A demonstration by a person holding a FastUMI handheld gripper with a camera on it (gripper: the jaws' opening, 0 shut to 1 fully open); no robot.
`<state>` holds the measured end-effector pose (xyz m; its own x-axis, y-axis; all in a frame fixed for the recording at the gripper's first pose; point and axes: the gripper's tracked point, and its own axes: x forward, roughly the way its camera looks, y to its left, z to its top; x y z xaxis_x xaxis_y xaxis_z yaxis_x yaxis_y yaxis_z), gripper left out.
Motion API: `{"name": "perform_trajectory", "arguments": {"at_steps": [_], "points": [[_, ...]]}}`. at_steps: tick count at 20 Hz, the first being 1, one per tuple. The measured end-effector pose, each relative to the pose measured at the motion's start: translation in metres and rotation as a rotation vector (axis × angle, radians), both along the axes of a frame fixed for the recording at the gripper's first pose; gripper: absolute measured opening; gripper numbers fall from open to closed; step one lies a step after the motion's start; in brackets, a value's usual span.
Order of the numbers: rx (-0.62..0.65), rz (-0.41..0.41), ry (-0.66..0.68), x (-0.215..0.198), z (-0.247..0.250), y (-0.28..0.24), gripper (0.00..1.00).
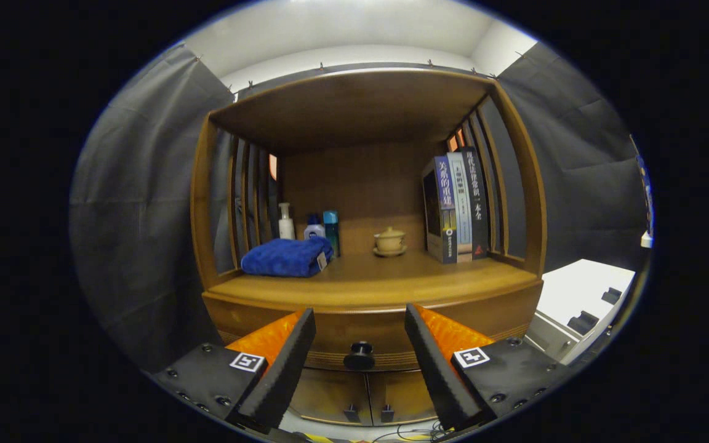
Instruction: Pull open the drawer, take out the items inside it, and place them on the countertop above the cabinet.
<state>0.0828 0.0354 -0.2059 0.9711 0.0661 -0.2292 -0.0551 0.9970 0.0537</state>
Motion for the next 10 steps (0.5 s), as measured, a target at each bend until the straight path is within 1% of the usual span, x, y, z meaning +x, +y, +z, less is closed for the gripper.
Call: {"name": "perform_trajectory", "arguments": {"at_steps": [2,5,8,10], "points": [[-0.001,0.002,0.033,0.010,-0.029,0.006,0.96],[-0.003,0.003,0.138,0.014,-0.073,0.010,0.94],[0.021,0.004,0.175,0.022,-0.098,0.013,0.84],[0.031,-0.003,0.189,0.028,-0.106,0.012,0.78]]}}
